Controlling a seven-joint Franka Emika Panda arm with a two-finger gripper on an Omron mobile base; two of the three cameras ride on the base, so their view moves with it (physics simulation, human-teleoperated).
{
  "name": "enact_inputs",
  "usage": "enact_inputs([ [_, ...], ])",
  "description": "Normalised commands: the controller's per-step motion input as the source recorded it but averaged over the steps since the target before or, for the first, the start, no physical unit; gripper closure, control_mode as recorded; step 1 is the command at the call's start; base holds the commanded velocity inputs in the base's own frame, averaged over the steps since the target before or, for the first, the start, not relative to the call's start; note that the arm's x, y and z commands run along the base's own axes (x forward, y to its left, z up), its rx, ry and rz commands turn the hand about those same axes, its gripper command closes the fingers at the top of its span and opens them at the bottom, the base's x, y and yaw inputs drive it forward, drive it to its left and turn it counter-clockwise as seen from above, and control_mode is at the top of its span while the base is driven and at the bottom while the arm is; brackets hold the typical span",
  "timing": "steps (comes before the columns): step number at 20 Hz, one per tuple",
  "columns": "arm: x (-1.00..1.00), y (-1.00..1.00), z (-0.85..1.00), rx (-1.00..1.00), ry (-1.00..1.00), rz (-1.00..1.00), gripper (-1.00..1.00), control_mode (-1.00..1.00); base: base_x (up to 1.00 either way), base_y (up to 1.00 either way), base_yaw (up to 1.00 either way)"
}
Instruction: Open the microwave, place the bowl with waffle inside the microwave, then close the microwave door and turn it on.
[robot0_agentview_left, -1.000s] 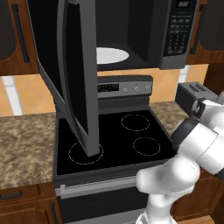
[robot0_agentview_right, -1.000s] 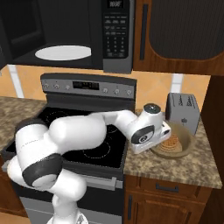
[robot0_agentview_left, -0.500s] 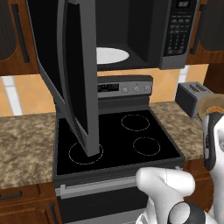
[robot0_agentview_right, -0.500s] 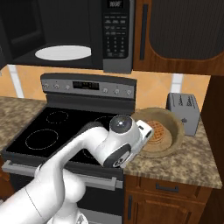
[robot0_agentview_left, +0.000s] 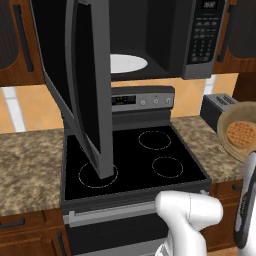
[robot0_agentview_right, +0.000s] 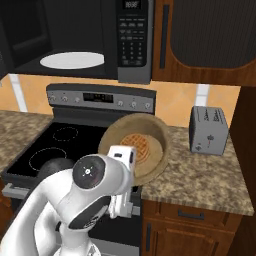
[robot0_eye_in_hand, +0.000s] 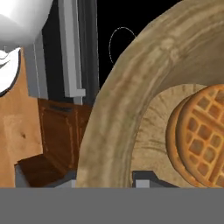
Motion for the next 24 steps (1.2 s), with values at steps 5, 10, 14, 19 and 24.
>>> enact_inputs([
  [5, -0.99, 0.69, 0.64, -0.49, 0.0, 0.43, 1.0, -1.0, 0.0, 0.0, 0.0],
  [10, -0.46, 0.9, 0.5, -0.27, -0.11, 0.27, 1.0, -1.0, 0.0, 0.0, 0.0],
  [14, 0.02, 1.0, 0.36, -0.11, -0.08, 0.01, 1.0, -1.0, 0.0, 0.0, 0.0],
  [19, 0.3, 0.71, 0.76, -0.07, 0.3, 0.0, 1.0, -1.0, 0.0, 0.0, 0.0],
  [24, 0.43, 0.17, 0.91, 0.12, 0.21, 0.1, 1.0, -1.0, 0.0, 0.0, 0.0],
])
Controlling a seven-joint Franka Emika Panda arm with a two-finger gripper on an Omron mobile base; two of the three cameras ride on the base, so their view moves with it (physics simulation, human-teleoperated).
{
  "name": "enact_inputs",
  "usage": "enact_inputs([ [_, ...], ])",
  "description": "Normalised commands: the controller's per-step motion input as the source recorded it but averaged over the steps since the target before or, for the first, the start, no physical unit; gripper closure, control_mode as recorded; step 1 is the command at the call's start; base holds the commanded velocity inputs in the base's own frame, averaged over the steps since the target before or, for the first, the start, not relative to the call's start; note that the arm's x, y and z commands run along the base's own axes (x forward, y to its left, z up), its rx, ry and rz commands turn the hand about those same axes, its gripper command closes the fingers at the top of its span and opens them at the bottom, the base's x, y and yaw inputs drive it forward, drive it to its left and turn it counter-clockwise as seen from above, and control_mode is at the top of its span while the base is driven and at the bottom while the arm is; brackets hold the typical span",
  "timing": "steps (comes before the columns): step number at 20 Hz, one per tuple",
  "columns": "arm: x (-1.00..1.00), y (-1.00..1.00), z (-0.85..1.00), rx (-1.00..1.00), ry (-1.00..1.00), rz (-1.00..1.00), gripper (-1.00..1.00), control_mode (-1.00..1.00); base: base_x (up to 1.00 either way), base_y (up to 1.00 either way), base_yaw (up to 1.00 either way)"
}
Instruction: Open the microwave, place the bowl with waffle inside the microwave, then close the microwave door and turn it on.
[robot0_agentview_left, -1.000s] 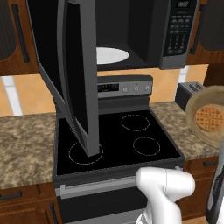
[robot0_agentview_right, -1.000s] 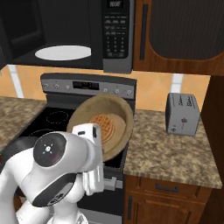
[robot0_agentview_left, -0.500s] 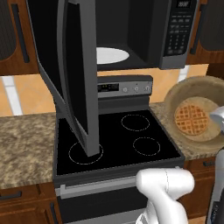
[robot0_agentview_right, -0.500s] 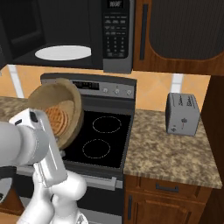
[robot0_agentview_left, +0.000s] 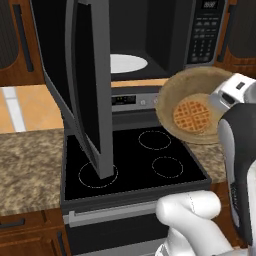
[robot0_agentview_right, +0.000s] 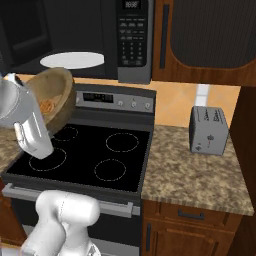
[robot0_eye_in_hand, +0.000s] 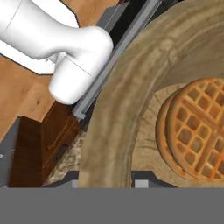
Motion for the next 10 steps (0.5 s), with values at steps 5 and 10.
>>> enact_inputs([
  [5, 0.46, 0.21, 0.43, 0.27, -0.08, 0.04, 1.0, -1.0, 0.0, 0.0, 0.0],
  [10, 0.7, 0.59, 0.0, 0.23, -0.23, 0.0, 1.0, -1.0, 0.0, 0.0, 0.0],
])
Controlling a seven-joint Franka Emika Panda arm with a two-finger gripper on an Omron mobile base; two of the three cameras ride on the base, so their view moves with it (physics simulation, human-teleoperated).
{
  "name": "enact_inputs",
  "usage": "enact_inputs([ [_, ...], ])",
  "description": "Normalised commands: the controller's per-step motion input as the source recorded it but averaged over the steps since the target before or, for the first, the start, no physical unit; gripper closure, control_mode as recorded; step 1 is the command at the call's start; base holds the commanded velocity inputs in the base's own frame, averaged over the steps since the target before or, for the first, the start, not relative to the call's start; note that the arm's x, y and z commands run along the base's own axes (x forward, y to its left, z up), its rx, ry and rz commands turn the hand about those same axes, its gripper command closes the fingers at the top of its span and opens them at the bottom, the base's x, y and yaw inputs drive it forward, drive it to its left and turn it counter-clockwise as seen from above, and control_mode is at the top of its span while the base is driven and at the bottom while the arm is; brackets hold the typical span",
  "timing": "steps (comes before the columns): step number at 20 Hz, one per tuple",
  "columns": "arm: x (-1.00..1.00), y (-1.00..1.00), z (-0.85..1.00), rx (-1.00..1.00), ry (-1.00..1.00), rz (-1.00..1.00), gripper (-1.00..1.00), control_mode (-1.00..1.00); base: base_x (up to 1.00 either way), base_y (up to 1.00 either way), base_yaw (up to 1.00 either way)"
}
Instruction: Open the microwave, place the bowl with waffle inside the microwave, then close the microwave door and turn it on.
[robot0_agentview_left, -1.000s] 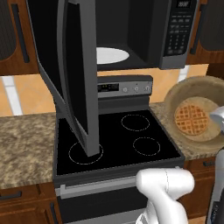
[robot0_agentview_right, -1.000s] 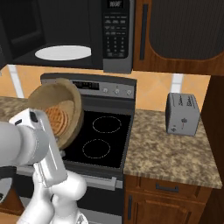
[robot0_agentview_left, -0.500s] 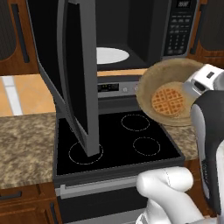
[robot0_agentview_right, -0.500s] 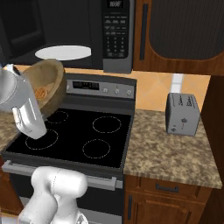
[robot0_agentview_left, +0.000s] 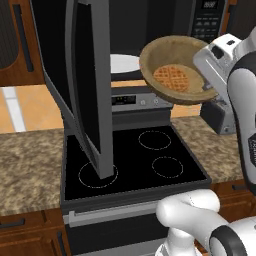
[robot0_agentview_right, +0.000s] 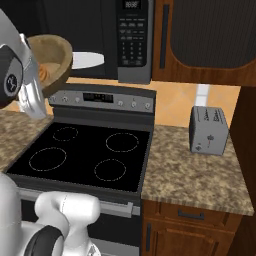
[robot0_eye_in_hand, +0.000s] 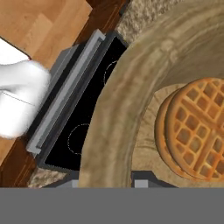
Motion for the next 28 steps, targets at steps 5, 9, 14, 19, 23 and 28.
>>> enact_inputs([
  [5, 0.77, 0.34, -0.02, 0.29, -0.23, -0.02, 1.0, -1.0, 0.0, 0.0, 0.0],
  [9, 0.88, 0.3, 0.0, 0.21, -0.06, 0.0, 1.0, -1.0, 0.0, 0.0, 0.0],
  [14, 0.98, 0.6, -0.06, 0.01, 0.05, 0.0, 1.0, -1.0, 0.0, 0.0, 0.0],
  [19, 0.97, 0.44, 0.0, 0.0, 0.03, 0.0, 1.0, -1.0, 0.0, 0.0, 0.0],
  [23, 0.88, 0.0, 0.02, 0.01, 0.01, -0.03, 1.0, -1.0, 0.0, 0.0, 0.0],
  [28, 0.91, 0.0, 0.04, 0.0, 0.09, -0.08, 1.0, -1.0, 0.0, 0.0, 0.0],
])
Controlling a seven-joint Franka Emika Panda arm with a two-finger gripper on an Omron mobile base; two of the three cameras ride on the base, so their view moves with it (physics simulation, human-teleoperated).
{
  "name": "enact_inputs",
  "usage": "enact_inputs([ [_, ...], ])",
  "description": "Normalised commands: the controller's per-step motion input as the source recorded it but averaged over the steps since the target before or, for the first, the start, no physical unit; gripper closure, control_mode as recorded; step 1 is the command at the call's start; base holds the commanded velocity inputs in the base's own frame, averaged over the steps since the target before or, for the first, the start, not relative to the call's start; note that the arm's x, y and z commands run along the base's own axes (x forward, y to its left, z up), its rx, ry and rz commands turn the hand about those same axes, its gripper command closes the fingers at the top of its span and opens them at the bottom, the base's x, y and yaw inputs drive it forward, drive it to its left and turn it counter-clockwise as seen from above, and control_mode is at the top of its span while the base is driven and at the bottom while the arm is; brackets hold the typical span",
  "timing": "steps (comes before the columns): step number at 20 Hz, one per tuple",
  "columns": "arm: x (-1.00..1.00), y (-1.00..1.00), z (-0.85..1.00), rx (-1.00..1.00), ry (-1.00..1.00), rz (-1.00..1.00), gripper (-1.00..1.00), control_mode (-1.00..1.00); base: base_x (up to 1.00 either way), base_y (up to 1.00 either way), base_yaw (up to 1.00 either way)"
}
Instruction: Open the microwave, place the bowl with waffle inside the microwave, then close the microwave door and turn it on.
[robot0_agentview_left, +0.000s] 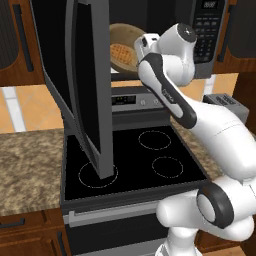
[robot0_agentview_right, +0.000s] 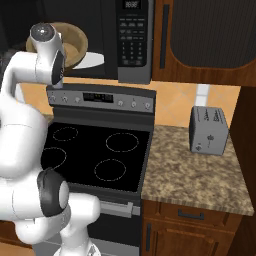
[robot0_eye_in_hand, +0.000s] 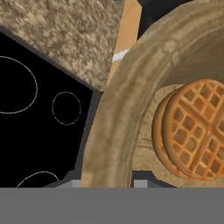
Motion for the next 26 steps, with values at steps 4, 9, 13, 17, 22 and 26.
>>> enact_inputs([
  [4, 0.89, 0.05, 0.0, 0.0, 0.01, -0.04, 1.0, -1.0, 0.0, 0.0, 0.0],
  [9, 0.83, 0.05, 0.03, 0.0, 0.01, 0.0, 1.0, -1.0, 0.0, 0.0, 0.0],
  [13, 0.73, 0.26, -0.17, -0.13, 0.15, 0.0, 1.0, -1.0, 0.0, 0.0, 0.0],
  [17, 0.6, 0.28, -0.18, -0.11, 0.06, 0.0, 1.0, -1.0, 0.0, 0.0, 0.0],
  [22, 0.2, 0.07, -0.17, -0.02, -0.02, 0.0, -1.0, -1.0, 0.0, 0.0, 0.0],
  [26, 0.14, 0.0, -0.29, 0.0, -0.05, 0.0, -1.0, -1.0, 0.0, 0.0, 0.0],
])
